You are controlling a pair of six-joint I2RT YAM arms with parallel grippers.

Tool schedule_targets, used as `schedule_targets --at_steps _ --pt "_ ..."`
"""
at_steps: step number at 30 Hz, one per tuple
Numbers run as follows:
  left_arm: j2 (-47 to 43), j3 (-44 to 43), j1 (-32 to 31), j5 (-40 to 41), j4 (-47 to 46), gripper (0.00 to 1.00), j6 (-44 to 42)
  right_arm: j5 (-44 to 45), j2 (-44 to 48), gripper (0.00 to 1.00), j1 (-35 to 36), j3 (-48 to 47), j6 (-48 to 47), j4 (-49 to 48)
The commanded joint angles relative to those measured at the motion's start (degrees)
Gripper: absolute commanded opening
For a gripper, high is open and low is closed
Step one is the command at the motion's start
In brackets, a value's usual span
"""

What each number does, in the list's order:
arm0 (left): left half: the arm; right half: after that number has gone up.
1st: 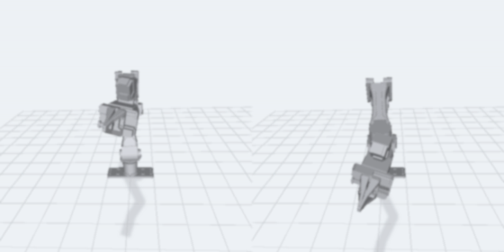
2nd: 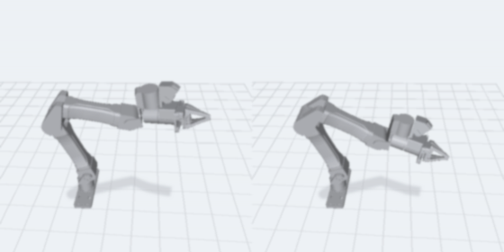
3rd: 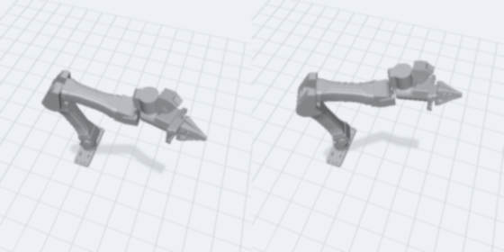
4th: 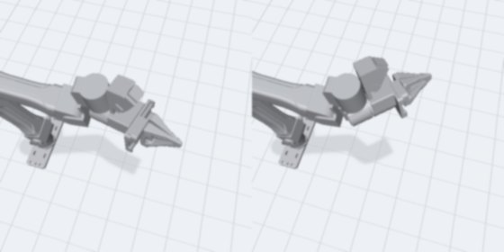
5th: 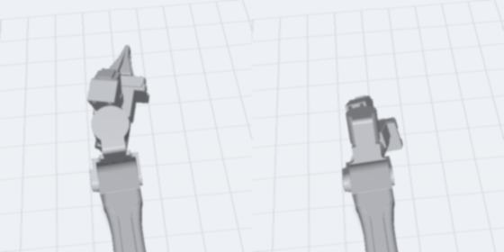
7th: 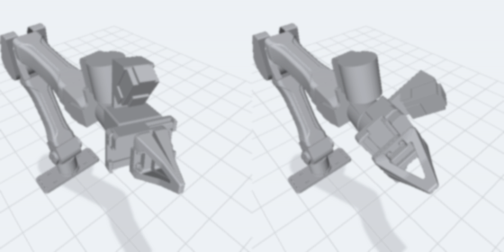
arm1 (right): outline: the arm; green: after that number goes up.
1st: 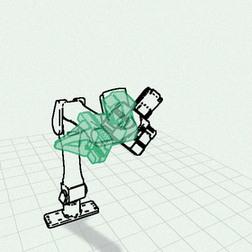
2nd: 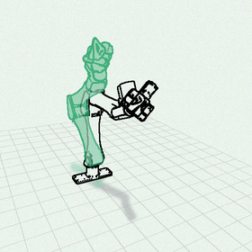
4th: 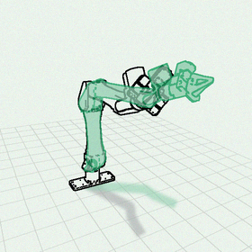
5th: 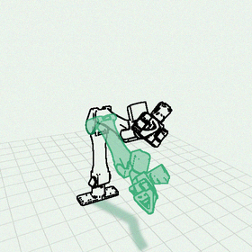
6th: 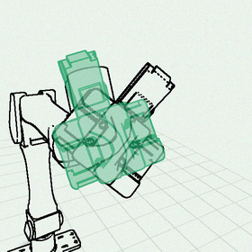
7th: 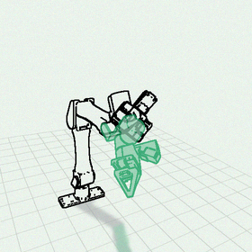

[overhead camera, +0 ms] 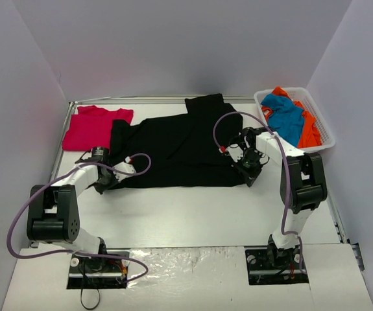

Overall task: Fold and stack the t-shirts
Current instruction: Fold the flattened tshirt in 1/3 of the way

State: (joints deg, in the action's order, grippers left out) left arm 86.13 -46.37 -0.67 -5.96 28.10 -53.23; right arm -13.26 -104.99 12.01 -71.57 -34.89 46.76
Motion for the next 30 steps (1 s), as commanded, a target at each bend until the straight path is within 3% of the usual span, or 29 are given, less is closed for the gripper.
schedule_targets --at_steps 1,12,13,14,16,30 --pt "-3.1 -0.4 0.4 -0.5 2.4 0.03 0.1 2.9 4.9 0.0 -1.9 0.6 0.1 2.2" --pt "-8.9 -2.3 0.3 -1.7 8.8 0.02 -1.3 2.4 11.0 0.02 -4.4 1.7 -1.3 5.0" --pt "-8.7 -2.3 0.4 -1.7 8.8 0.02 -1.3 1.3 10.6 0.26 -4.5 1.9 -1.5 5.1" --pt "-8.3 -2.1 0.4 -1.7 8.5 0.03 -1.1 0.3 10.0 0.4 -4.5 1.9 -1.8 5.4" --pt "-8.0 -1.8 0.3 -1.6 8.2 0.02 -1.0 -3.0 8.5 0.45 -4.5 2.0 -3.2 5.4" --pt "-7.2 0.6 0.3 -1.7 6.2 0.02 0.2 -9.8 1.1 0.47 -4.5 -4.3 -4.9 2.1"
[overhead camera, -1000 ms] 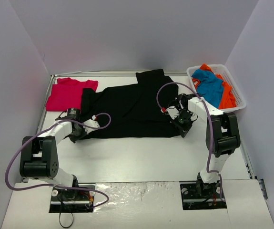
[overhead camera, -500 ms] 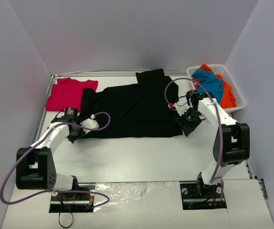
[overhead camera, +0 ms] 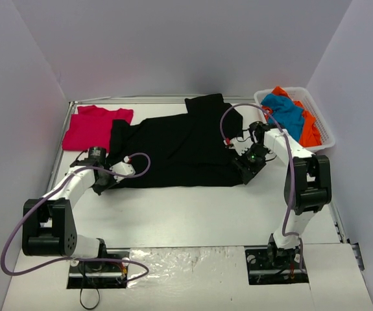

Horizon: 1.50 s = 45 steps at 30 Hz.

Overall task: Fold and stack the t-shirts
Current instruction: Fold the flattened tshirt in 1/3 of the way

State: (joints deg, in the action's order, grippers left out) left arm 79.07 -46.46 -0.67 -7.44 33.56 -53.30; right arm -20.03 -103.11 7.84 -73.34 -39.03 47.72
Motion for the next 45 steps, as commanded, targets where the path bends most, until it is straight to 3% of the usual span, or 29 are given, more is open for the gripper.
schedule_targets --at_steps 1,10,11,12,14,23,45 --pt "-0.1 0.8 0.3 -0.2 0.6 0.02 0.3 -3.3 -1.0 0.47 -0.3 -2.6 -0.9 0.6" --pt "1.1 0.7 0.3 -0.4 0.5 0.02 0.7 -5.5 -3.5 0.43 -0.3 -0.6 -2.5 0.1" --pt "1.2 0.7 0.4 -0.4 0.5 0.02 0.7 -5.5 -3.5 0.38 -0.3 -0.2 -2.6 -0.1" --pt "1.3 0.6 0.4 -0.4 0.5 0.02 0.8 -5.5 -3.5 0.16 -0.4 0.0 -2.6 -0.6" --pt "1.6 0.5 0.4 -0.6 0.5 0.02 1.0 -5.1 -3.4 0.0 -0.3 0.7 -2.4 -1.1" --pt "-1.6 0.0 0.4 -0.6 2.7 0.02 0.7 1.9 4.4 0.0 -1.2 2.4 -1.6 0.5" --pt "-18.6 1.0 0.4 -6.4 21.1 0.02 -5.4 6.1 22.7 0.0 -12.8 13.0 -11.6 12.5"
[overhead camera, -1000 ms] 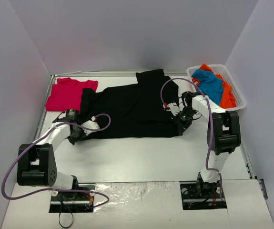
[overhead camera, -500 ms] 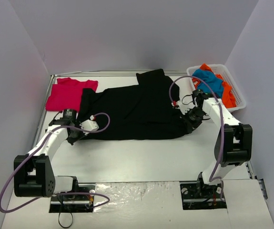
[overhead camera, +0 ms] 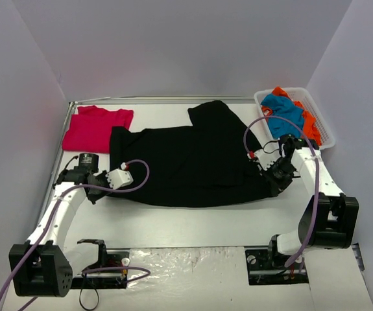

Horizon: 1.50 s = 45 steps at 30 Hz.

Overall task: Fold and stack the t-shirts
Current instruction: Fold the flattened tshirt in 1/3 of the way

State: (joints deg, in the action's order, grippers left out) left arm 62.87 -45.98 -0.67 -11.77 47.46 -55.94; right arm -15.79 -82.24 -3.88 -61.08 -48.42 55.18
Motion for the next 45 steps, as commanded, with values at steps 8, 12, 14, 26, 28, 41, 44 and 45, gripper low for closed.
schedule_targets --at_steps 8,12,14,26,28,41,44,45 --pt "-7.1 1.9 0.4 -1.9 11.9 0.02 -5.7 2.5 4.0 0.0 -4.1 1.9 -5.7 8.4" --pt "-5.8 0.6 0.4 -2.4 13.9 0.02 -7.1 2.4 4.2 0.0 -5.0 2.5 -6.8 9.3" --pt "-4.5 -0.1 0.4 -2.3 14.4 0.02 -7.2 2.3 3.9 0.0 -5.4 2.9 -7.2 9.4" --pt "-4.5 -6.1 0.3 -2.0 22.4 0.33 -9.5 1.0 -0.4 0.51 -6.2 -1.6 -8.1 10.9" --pt "-5.5 -7.3 0.3 -2.0 22.1 0.33 -9.0 -1.3 -1.3 0.53 -6.1 -5.2 -8.0 11.7" --pt "-0.2 -6.6 0.4 -3.4 -3.9 0.33 14.4 -10.4 -14.0 0.49 6.3 -10.1 -2.3 3.5" --pt "1.5 -6.8 0.4 -5.7 -6.9 0.33 17.6 -8.8 -12.6 0.5 10.6 -9.2 1.0 -3.6" --pt "1.7 -7.0 0.4 -6.1 -8.2 0.33 18.3 -8.5 -12.2 0.51 11.1 -9.0 1.7 -5.2"
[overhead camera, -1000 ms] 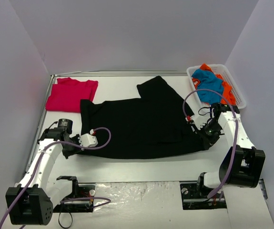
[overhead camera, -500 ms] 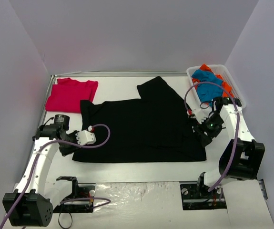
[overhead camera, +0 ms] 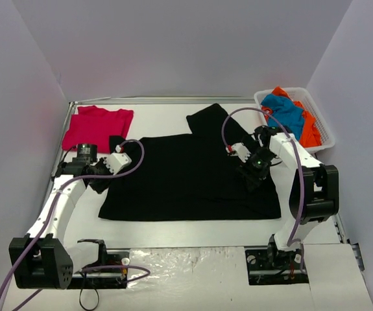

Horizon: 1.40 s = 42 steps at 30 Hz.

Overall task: Fold and stack the t-shirts
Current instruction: Fold the flattened tshirt in 1/3 of the way

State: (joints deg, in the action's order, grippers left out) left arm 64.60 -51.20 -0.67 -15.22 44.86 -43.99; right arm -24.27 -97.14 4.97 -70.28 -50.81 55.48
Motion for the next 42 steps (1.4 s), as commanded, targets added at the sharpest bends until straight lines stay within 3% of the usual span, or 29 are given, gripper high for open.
schedule_targets --at_steps 1,5,9,23,42 --pt "0.5 -1.9 0.3 -2.5 -6.2 0.33 7.7 2.0 3.9 0.53 3.3 0.5 4.6 -7.1" --pt "1.0 -2.2 0.4 -1.2 -7.5 0.33 9.0 3.4 7.8 0.42 4.3 3.7 5.5 -13.6" --pt "1.1 -1.8 0.3 0.6 -8.6 0.33 10.0 6.4 7.8 0.4 6.8 7.0 5.3 -13.4" --pt "1.7 0.1 0.3 0.9 -10.8 0.33 14.1 9.6 4.4 0.52 7.7 13.5 1.4 -13.1" --pt "3.3 1.7 0.4 0.1 -12.1 0.33 14.4 4.5 0.9 0.52 11.4 13.3 3.1 -13.0"
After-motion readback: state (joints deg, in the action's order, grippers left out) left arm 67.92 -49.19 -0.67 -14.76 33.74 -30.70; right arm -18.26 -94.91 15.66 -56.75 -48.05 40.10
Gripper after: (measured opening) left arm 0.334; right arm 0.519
